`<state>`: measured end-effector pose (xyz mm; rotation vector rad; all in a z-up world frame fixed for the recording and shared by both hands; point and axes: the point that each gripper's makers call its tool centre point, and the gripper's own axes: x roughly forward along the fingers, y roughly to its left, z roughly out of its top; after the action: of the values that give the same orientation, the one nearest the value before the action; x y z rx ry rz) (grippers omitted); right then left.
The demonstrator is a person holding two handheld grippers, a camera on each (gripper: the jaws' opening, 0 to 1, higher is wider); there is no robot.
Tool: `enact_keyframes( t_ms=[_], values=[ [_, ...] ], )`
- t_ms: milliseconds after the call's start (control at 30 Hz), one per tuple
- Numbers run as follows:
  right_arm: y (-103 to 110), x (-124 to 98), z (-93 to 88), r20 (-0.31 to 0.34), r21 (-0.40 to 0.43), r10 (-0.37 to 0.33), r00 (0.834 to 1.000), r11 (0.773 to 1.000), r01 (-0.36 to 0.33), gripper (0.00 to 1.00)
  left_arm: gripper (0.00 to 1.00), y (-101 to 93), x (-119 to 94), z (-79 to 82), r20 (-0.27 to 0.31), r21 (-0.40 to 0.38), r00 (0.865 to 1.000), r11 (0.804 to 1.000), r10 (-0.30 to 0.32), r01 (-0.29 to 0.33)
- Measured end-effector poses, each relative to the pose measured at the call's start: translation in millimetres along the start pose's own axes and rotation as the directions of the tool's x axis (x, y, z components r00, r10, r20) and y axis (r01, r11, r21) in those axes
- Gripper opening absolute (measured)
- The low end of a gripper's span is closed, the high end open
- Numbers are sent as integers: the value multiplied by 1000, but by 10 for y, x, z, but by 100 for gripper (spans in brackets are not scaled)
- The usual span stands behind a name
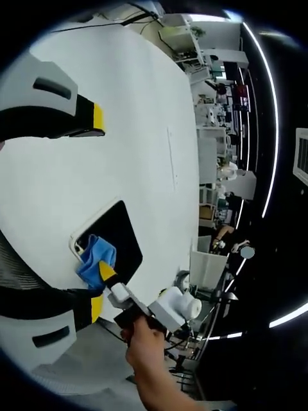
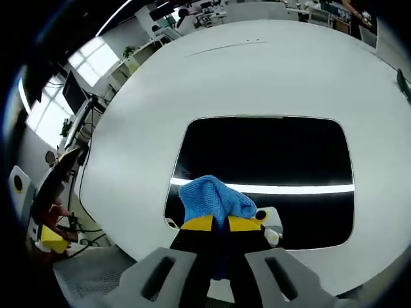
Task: Wipe the mirror surface with the cleaning cloth until all visible marks leave the cleaned area.
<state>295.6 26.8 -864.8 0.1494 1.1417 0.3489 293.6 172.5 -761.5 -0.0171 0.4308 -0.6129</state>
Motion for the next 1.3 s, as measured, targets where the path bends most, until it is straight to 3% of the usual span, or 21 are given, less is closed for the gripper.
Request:
enact_keyframes(
  t_ms=[600,1300],
  values=[
    [26,-11,-53,-14,-39,19,1000,999,-19,0,98,-129,28,-7,-2,-4,1000,1000,-11,11],
    [-261,-105,-50,-14,-35,12,1000,999,-12,0,98,-185,21,-70,-8,-20,1000,1000,15,-15]
  ],
)
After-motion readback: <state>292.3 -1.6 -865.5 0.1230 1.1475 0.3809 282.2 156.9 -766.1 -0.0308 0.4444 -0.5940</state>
